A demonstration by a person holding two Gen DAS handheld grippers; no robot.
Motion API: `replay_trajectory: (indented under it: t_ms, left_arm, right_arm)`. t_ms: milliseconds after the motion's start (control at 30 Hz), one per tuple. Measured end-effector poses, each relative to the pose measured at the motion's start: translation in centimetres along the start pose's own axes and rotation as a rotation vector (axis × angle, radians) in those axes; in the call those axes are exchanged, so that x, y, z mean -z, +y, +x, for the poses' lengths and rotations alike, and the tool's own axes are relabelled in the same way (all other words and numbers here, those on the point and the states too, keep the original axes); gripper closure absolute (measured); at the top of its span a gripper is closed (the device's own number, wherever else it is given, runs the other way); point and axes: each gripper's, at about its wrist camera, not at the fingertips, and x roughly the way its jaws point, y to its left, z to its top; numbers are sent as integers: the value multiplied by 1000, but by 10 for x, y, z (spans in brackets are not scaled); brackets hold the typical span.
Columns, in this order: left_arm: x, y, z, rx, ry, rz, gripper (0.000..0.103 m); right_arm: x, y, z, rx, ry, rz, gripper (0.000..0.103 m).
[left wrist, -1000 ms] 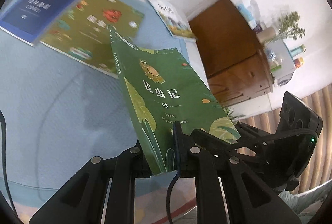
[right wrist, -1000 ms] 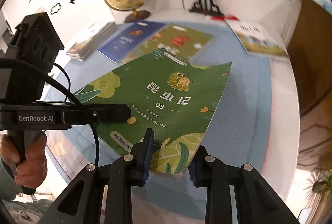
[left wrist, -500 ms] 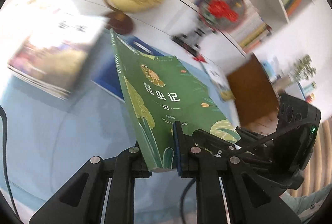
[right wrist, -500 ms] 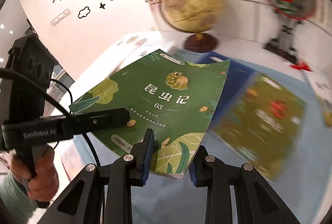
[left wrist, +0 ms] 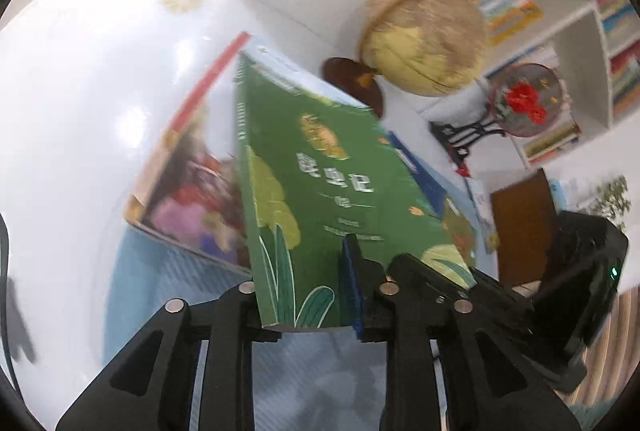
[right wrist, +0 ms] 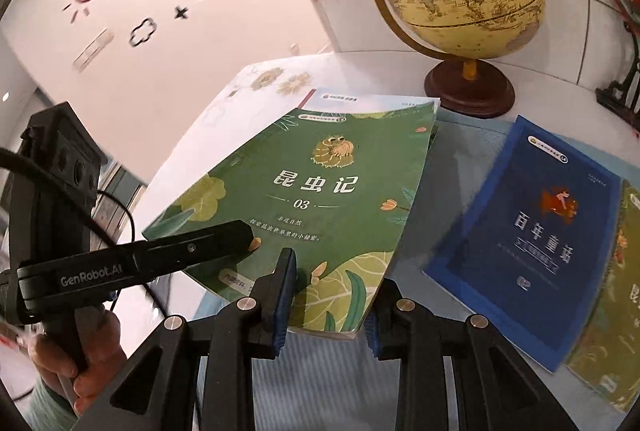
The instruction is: Organize books
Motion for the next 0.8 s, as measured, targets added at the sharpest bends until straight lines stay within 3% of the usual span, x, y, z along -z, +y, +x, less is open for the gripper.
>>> replay_trajectory:
  t_ms: [67, 233, 467, 533, 667, 767, 800]
  left_arm:
    - [-12, 6, 6, -55, 7, 3, 78]
    - [-26, 26, 12, -88, 22, -32, 78]
    - [-27, 53, 4, -191, -43, -84, 78]
    - [-26, 60, -1, -187, -66, -117, 78]
    - [-15, 56, -13, -233, -105, -112, 78]
    - [-4, 33, -15, -240, -105, -52, 78]
    - [1, 21, -15, -228, -99, -25, 78]
  right_arm:
    - [-3, 2, 9, 12, 6, 14, 74]
    - [-6, 9, 31, 35, 23, 34, 74]
    - [-9, 7, 49, 30, 76, 75, 74]
    - [-8, 8, 59, -14, 128, 82, 72]
    - [4, 11, 51, -62, 153, 21, 60]
    - [24, 1, 31, -86, 175, -18, 48]
    - [37, -8, 19, -75, 182, -28, 48]
